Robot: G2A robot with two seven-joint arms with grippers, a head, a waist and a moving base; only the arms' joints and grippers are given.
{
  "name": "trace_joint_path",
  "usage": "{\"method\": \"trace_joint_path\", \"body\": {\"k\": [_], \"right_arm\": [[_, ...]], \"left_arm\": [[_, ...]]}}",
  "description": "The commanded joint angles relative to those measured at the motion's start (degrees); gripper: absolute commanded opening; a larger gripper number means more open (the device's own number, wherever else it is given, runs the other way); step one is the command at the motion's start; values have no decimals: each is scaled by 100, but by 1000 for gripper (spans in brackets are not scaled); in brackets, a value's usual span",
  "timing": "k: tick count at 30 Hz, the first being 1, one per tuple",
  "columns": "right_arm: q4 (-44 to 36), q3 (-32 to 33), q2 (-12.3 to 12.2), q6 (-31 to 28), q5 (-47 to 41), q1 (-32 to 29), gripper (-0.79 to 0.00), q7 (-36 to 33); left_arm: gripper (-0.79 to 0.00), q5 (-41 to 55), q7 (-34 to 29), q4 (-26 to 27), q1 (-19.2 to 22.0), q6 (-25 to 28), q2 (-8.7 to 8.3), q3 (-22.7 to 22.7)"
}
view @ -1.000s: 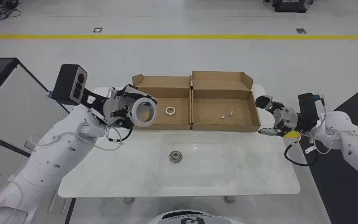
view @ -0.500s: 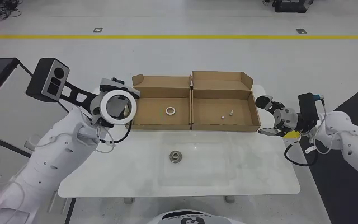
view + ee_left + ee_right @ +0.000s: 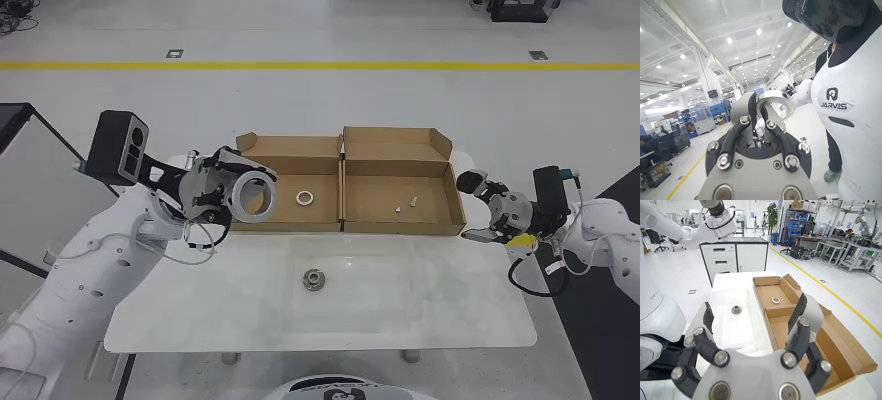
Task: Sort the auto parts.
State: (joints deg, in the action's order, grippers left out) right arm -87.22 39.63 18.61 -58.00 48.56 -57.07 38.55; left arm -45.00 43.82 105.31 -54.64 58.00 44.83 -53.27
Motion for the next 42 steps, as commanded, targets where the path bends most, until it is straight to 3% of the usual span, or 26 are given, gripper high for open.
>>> {"method": "trace_joint_path", "body": {"k": [1,8,22,28,34,42], "right_arm": [[0,0,0,0,1,0,0,6],[0,0,0,0,1,0,0,6],[0,0,0,0,1,0,0,6],[0,0,0,0,1,0,0,6],[0,0,0,0,1,0,0,6],[0,0,0,0,1,0,0,6]], "left_arm": [[-785,75,55,7,11,0,-1,27],[-785,388,244,89,126,0,27,271],[-785,388,244,89,126,0,27,271],[-785,899,22,265,-19,-305,127,228],[-785,1050,-713,71,141,-666,267,288],[-785,917,-2799,-294,458,-1560,403,506]]}}
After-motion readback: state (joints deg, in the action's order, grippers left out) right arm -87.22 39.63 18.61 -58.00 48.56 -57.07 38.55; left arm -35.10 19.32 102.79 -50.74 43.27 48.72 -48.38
